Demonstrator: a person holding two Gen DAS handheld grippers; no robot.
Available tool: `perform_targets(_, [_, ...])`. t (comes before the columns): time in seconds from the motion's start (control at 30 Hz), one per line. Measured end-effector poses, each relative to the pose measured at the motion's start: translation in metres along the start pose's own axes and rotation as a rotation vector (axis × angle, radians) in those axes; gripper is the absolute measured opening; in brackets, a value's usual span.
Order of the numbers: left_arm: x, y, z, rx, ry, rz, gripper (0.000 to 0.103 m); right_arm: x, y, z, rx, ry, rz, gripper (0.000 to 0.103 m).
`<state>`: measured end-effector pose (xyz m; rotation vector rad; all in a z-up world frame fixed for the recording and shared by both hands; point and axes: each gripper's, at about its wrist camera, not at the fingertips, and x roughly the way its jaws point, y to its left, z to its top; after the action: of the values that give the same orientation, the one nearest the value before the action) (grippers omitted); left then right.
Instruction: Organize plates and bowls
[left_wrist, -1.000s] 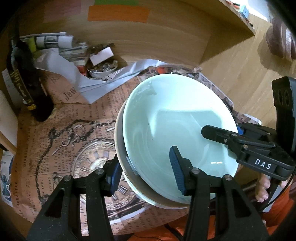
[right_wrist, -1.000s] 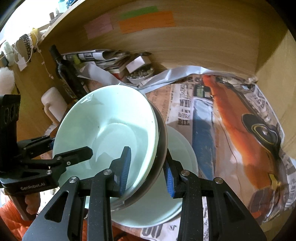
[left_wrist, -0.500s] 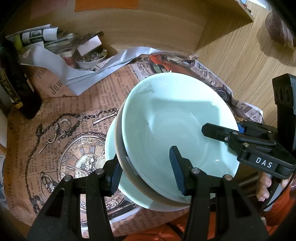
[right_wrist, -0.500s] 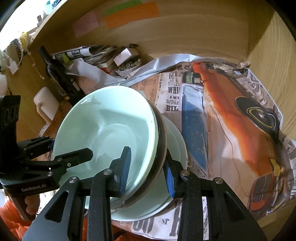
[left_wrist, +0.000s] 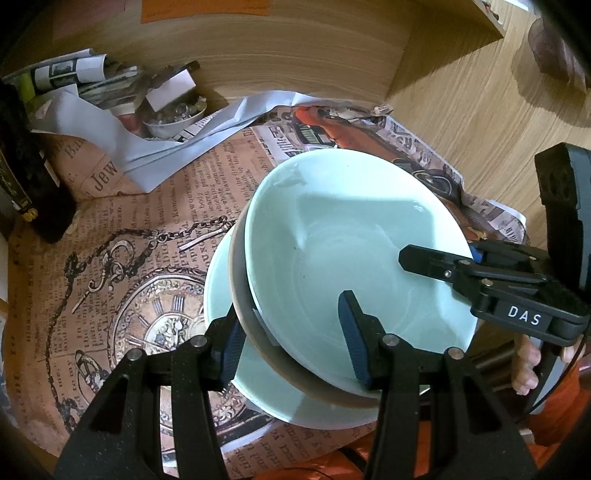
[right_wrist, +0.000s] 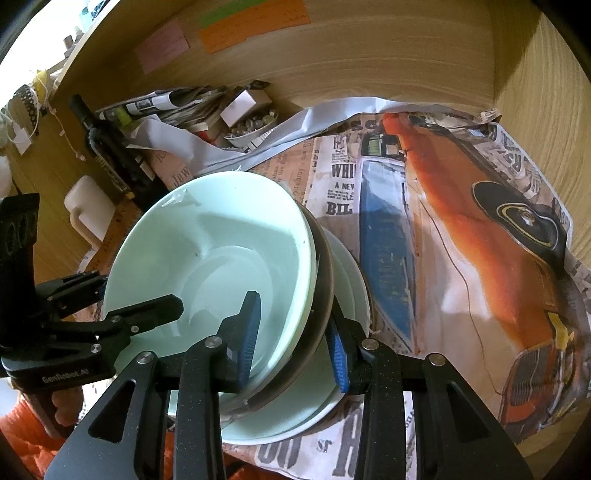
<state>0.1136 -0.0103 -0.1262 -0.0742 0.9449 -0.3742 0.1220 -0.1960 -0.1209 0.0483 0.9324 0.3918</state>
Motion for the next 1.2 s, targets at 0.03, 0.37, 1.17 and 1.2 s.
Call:
perform_targets(0.03, [0.000,0.001,0.000,-0.001,-0.002,-0.005,0.049,0.000,0.000,0.000,0.001,-0.001,0.004,0.032])
perform_targets(0.37, [-0.007,-0.001,-0.005,0.021,-0.075,0.029,0.049,-0.005,0.010,-0.006,-0.075,-0.083,-0.076,0.035])
perform_targets(1.17, [-0.101,-0.020,-0.007,0.036,-0.542,0.157,0.081,-0.087,0.035,-0.001,-0.110,-0.437,-0.075,0.080])
perform_targets(1.2, [-0.105,-0.022,-0.009,0.035,-0.564,0.159,0.086,-0.091,0.037,-0.003,-0.114,-0.459,-0.079,0.081])
